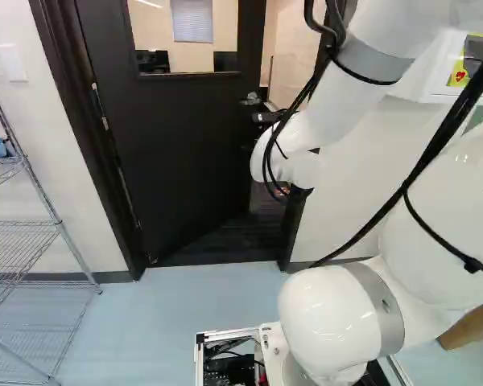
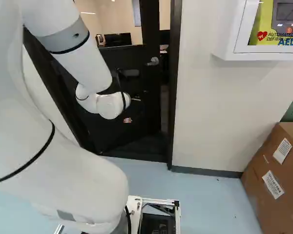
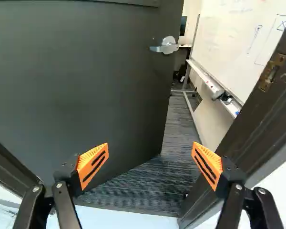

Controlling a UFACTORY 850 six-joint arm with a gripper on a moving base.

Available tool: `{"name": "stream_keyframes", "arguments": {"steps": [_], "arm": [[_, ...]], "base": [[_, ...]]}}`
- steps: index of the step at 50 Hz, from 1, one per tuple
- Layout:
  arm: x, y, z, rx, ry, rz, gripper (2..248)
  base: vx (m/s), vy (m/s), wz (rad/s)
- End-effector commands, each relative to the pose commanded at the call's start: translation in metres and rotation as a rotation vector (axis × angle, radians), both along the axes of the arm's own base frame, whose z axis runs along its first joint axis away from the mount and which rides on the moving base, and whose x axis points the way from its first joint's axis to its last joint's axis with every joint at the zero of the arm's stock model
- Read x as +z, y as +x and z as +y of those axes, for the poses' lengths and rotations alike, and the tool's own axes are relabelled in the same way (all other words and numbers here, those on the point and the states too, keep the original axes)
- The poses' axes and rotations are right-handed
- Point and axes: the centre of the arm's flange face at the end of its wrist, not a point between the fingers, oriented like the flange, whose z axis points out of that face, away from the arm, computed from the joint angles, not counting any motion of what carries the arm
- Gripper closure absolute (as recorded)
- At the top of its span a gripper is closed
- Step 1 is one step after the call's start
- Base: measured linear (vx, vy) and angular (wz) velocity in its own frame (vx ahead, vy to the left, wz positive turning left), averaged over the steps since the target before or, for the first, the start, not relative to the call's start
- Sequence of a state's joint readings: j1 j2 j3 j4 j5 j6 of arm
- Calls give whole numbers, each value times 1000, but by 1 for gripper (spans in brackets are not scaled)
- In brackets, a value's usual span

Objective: Open the door and move inside

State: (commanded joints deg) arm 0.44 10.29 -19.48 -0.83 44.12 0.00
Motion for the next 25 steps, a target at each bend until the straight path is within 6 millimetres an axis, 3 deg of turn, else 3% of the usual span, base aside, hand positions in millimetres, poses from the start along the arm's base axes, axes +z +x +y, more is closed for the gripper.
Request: {"name": "stream_keyframes", "arguments": {"steps": [25], "arm": [[0, -5, -4, -10, 0, -1, 3]], "base": [[0, 0, 0]]}}
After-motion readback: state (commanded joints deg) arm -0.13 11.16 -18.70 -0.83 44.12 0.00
